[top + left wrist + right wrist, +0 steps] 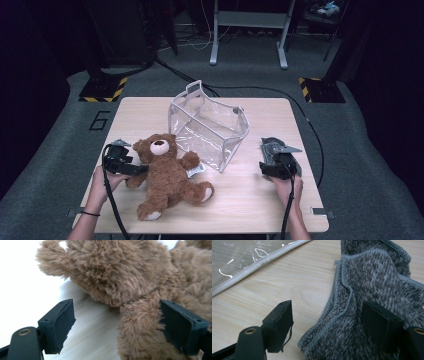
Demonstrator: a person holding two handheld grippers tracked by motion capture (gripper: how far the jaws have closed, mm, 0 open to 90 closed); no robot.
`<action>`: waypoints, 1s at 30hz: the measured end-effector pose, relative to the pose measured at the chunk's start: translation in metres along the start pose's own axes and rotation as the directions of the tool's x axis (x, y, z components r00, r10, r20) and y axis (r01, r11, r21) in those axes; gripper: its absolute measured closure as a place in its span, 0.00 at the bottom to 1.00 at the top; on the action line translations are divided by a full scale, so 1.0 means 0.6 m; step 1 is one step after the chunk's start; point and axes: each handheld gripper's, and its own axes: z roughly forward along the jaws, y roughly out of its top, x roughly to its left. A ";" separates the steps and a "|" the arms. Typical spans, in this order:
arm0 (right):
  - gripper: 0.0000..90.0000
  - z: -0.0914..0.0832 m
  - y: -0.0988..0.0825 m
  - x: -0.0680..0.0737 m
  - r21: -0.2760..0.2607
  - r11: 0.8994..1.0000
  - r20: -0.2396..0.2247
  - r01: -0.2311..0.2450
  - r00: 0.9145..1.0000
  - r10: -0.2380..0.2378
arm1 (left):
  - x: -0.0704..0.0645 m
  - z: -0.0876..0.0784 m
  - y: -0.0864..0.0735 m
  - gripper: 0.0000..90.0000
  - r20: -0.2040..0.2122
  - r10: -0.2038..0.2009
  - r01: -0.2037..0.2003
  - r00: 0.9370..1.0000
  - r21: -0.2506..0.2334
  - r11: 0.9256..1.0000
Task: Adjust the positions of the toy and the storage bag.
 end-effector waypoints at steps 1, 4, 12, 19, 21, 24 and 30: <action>0.28 -0.001 0.000 0.000 -0.001 1.000 -0.005 -0.001 1.000 0.001 | -0.005 -0.001 0.004 0.17 -0.004 0.002 -0.002 1.000 -0.002 1.000; 0.28 -0.001 -0.001 -0.002 -0.001 1.000 -0.007 -0.004 1.000 0.004 | -0.013 -0.005 0.016 0.17 -0.016 0.027 -0.027 1.000 -0.007 1.000; 0.28 -0.003 -0.004 -0.003 -0.003 1.000 -0.010 -0.003 1.000 0.003 | -0.050 -0.006 0.022 0.21 0.011 0.110 -0.111 0.994 0.078 0.991; 0.28 0.000 -0.004 -0.003 -0.002 1.000 -0.005 -0.004 1.000 0.004 | -0.040 0.000 0.003 0.53 0.050 0.150 -0.156 0.987 0.142 0.977; 0.28 0.001 -0.003 -0.003 -0.003 1.000 -0.008 -0.009 1.000 0.009 | -0.035 0.003 -0.002 0.69 0.046 0.167 -0.172 0.985 0.155 0.973; 0.28 0.002 -0.003 -0.002 0.001 1.000 -0.004 -0.013 1.000 0.013 | -0.020 0.004 -0.005 0.77 0.056 0.154 -0.161 0.987 0.147 0.976; 0.28 0.003 -0.004 -0.002 0.002 1.000 -0.001 -0.009 1.000 0.009 | 0.021 0.003 -0.004 0.77 0.042 0.103 -0.109 0.994 0.162 0.981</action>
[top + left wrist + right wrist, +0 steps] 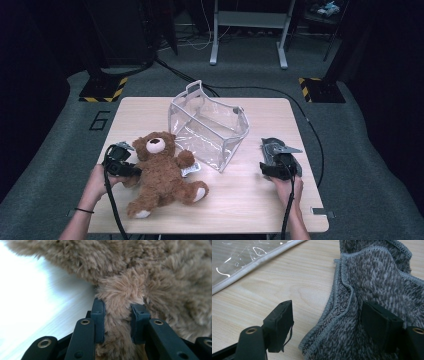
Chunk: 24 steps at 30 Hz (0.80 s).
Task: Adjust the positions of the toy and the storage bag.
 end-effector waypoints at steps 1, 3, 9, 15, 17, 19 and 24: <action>0.28 0.000 0.000 0.000 0.002 1.000 -0.005 0.000 1.000 0.000 | 0.006 0.000 -0.001 0.77 0.010 -0.013 0.013 1.000 0.006 1.000; 0.28 0.000 -0.001 -0.002 -0.002 1.000 -0.006 0.001 1.000 -0.001 | 0.019 -0.001 -0.001 0.77 0.017 -0.011 0.010 1.000 0.021 1.000; 0.28 0.001 -0.001 -0.008 -0.006 1.000 0.000 -0.004 1.000 0.004 | 0.045 0.001 0.000 0.71 0.006 -0.053 0.053 0.999 0.047 0.997; 0.28 0.004 -0.004 -0.016 -0.008 1.000 0.008 -0.025 1.000 0.025 | 0.047 -0.013 0.007 0.42 -0.026 -0.155 0.155 0.988 -0.008 0.988; 0.28 0.004 -0.004 -0.017 -0.011 1.000 0.007 -0.024 1.000 0.024 | 0.044 -0.024 0.013 0.35 -0.032 -0.196 0.195 0.980 -0.042 0.980; 0.28 0.004 -0.004 -0.016 -0.009 1.000 0.008 -0.026 1.000 0.026 | 0.037 -0.032 0.023 0.30 -0.031 -0.221 0.218 0.975 -0.076 0.973; 0.28 0.004 -0.005 -0.017 -0.008 1.000 0.010 -0.019 1.000 0.019 | 0.016 -0.049 0.049 0.19 -0.030 -0.242 0.236 0.970 -0.133 0.963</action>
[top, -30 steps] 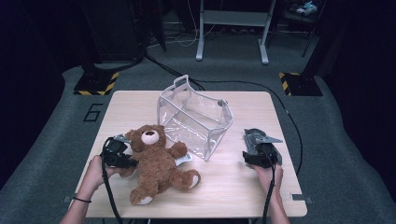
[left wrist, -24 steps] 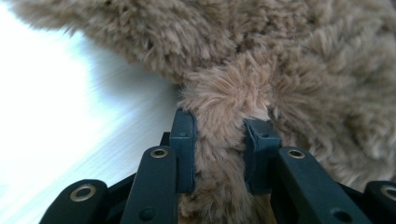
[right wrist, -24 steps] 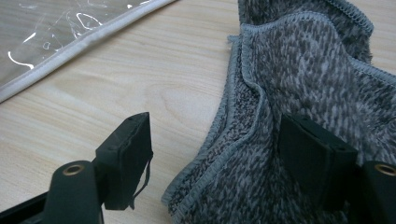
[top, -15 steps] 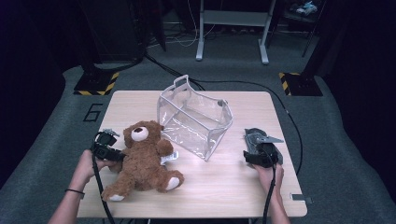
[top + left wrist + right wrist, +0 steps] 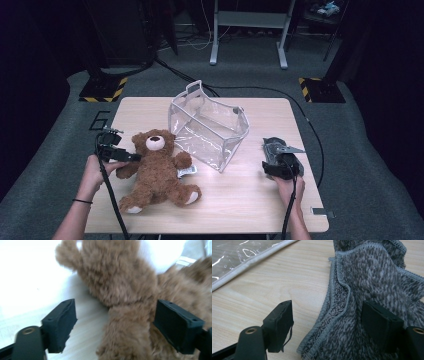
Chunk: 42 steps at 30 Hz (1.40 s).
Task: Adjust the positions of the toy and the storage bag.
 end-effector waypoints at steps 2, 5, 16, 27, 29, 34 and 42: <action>0.28 0.000 0.000 0.001 -0.002 1.000 0.000 -0.007 1.000 0.007 | -0.015 -0.006 0.010 0.17 0.000 0.006 -0.006 1.000 -0.019 1.000; 0.28 0.001 -0.001 0.002 0.000 1.000 0.003 -0.007 1.000 0.007 | -0.039 -0.007 0.023 0.16 0.011 0.021 -0.021 1.000 -0.032 0.999; 0.28 0.001 -0.005 0.001 0.001 1.000 0.000 -0.001 1.000 0.001 | -0.103 0.034 0.024 0.14 -0.032 0.105 -0.104 0.994 0.032 0.994; 0.29 0.000 -0.006 0.000 -0.001 1.000 0.001 -0.014 1.000 0.014 | -0.055 0.046 0.010 0.11 0.007 0.106 -0.106 0.994 0.110 0.988; 0.29 0.000 -0.006 -0.001 -0.001 1.000 0.001 -0.014 1.000 0.014 | -0.043 0.042 0.009 0.11 0.003 0.098 -0.098 0.995 0.125 0.987; 0.29 0.000 -0.006 -0.003 -0.003 1.000 0.003 -0.023 1.000 0.023 | -0.030 0.031 0.019 0.12 0.008 0.028 -0.029 1.000 0.090 0.995; 0.29 0.000 -0.008 -0.006 0.000 1.000 0.003 -0.021 1.000 0.021 | -0.063 0.072 0.049 0.07 -0.050 -0.052 0.055 0.997 0.075 0.996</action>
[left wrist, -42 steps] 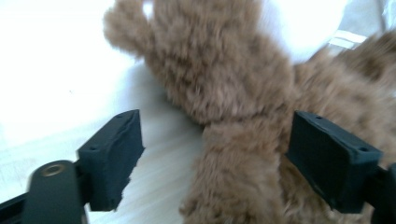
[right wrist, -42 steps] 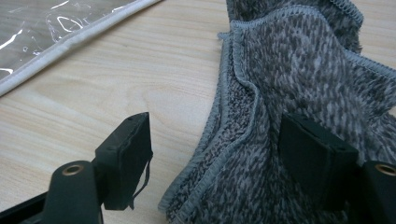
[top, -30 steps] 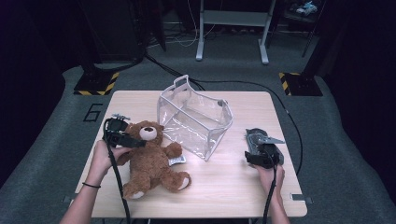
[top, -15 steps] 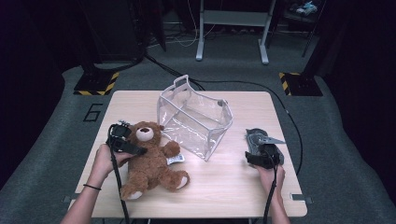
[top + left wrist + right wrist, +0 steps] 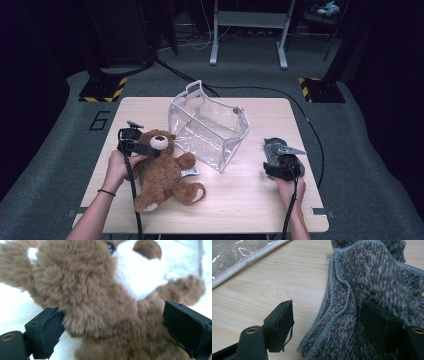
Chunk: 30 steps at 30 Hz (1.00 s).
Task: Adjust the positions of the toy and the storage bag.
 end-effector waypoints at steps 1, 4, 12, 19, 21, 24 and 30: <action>0.29 0.000 0.000 0.000 0.002 1.000 -0.002 -0.002 1.000 0.002 | -0.007 0.002 0.003 0.07 -0.012 0.008 -0.008 1.000 0.004 1.000; 0.29 0.001 0.000 0.001 0.004 1.000 -0.001 -0.009 1.000 0.009 | -0.023 0.010 0.008 0.04 -0.077 0.047 -0.045 0.996 0.036 0.998; 0.29 0.002 0.000 0.000 -0.001 1.000 -0.003 -0.020 1.000 0.020 | -0.005 0.041 -0.004 0.00 -0.055 0.022 -0.020 0.998 0.044 0.999; 0.29 0.002 0.000 -0.001 -0.002 1.000 -0.002 -0.026 1.000 0.026 | 0.037 0.080 -0.022 0.00 0.115 -0.112 0.104 0.987 0.074 0.992; 0.30 0.002 0.000 -0.003 -0.007 1.000 -0.004 -0.025 1.000 0.025 | 0.042 0.089 -0.025 0.00 0.146 -0.115 0.107 0.983 0.062 0.992; 0.30 0.002 0.000 -0.003 -0.010 1.000 -0.005 -0.024 1.000 0.024 | 0.044 0.085 -0.029 0.04 0.167 -0.109 0.102 0.980 0.049 0.994; 0.30 0.000 0.001 -0.003 -0.007 1.000 -0.001 -0.025 1.000 0.025 | 0.049 0.080 -0.038 0.21 0.208 -0.125 0.127 0.970 0.003 0.992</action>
